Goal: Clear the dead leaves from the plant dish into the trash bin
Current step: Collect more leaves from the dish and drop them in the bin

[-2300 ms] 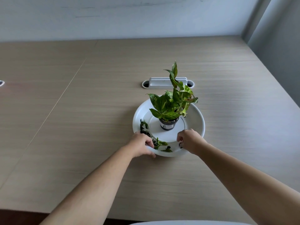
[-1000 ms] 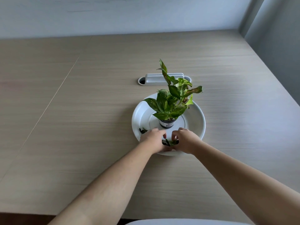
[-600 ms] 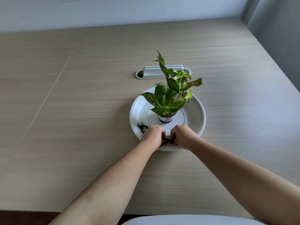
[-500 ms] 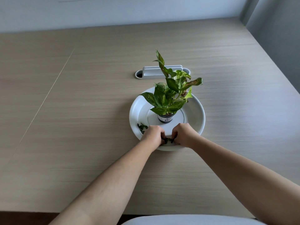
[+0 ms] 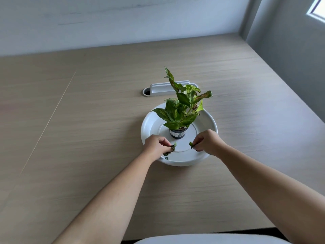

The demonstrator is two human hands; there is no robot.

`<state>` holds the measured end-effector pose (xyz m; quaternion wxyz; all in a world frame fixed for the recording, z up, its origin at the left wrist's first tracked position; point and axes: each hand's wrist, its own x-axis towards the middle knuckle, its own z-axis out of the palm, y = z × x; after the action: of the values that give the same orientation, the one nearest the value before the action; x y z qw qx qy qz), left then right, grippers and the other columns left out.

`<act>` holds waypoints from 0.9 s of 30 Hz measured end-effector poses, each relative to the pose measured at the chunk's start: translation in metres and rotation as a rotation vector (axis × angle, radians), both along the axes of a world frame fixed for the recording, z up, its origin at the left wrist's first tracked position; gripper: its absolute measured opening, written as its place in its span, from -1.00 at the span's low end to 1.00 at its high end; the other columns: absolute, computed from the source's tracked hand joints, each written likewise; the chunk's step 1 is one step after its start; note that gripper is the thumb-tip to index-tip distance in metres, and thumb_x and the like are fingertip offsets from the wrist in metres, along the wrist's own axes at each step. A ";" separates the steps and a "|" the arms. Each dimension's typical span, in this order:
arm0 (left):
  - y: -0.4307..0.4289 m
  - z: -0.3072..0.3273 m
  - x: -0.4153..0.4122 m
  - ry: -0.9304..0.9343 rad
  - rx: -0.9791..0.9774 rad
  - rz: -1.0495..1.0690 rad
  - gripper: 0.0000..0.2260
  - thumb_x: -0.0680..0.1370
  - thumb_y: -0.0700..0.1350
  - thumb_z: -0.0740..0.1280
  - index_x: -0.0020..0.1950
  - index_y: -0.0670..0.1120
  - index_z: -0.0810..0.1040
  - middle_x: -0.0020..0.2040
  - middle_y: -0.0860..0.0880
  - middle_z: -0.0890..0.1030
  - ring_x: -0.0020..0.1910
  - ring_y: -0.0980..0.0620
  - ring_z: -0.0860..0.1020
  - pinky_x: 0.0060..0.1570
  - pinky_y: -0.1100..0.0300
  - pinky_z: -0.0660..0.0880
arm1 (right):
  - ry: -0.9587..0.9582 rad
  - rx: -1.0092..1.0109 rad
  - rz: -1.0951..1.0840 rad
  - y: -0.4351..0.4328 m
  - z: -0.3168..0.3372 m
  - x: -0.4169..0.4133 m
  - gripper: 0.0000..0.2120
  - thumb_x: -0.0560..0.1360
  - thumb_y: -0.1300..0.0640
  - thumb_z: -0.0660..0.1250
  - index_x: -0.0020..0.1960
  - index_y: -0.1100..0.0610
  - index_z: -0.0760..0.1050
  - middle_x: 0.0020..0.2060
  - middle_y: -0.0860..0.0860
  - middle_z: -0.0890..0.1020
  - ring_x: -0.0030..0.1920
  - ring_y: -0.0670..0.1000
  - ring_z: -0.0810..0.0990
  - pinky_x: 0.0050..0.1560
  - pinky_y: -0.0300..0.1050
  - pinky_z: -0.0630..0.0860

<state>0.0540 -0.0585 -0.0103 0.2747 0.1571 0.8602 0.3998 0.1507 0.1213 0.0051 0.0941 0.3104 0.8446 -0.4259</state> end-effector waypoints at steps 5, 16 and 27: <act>0.024 0.014 0.025 0.013 0.034 -0.082 -0.93 0.37 -0.27 0.49 -0.22 -0.13 0.67 -0.33 -0.01 0.63 -0.32 0.13 0.59 -0.17 0.28 0.57 | 0.053 0.028 -0.093 0.017 0.011 0.031 -0.90 0.32 0.35 0.43 -0.23 0.19 0.67 -0.44 0.02 0.62 -0.45 -0.11 0.58 -0.39 -0.33 0.53; 0.212 0.061 0.228 0.020 0.166 -0.513 -0.89 0.33 -0.31 0.48 -0.34 -0.12 0.65 -0.32 -0.19 0.67 -0.37 0.01 0.60 -0.16 0.10 0.62 | 0.065 0.079 -0.522 0.143 0.034 0.289 -0.80 0.25 0.35 0.44 -0.44 0.08 0.62 -0.36 0.20 0.69 -0.28 0.19 0.69 -0.23 -0.06 0.61; 0.380 0.022 0.539 0.106 0.081 -1.153 -0.92 0.34 -0.22 0.53 -0.21 -0.18 0.68 -0.39 0.06 0.58 -0.42 0.24 0.47 -0.43 0.55 0.38 | -0.007 0.024 -1.129 0.197 0.007 0.640 -0.71 0.27 0.39 0.46 -0.46 0.04 0.54 -0.34 0.16 0.66 -0.29 0.06 0.63 -0.05 -0.06 0.63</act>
<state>0.5934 0.3215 0.0122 0.3983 0.6305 0.6324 0.2097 0.7904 0.3181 0.0117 -0.1491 0.7167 0.5520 -0.3993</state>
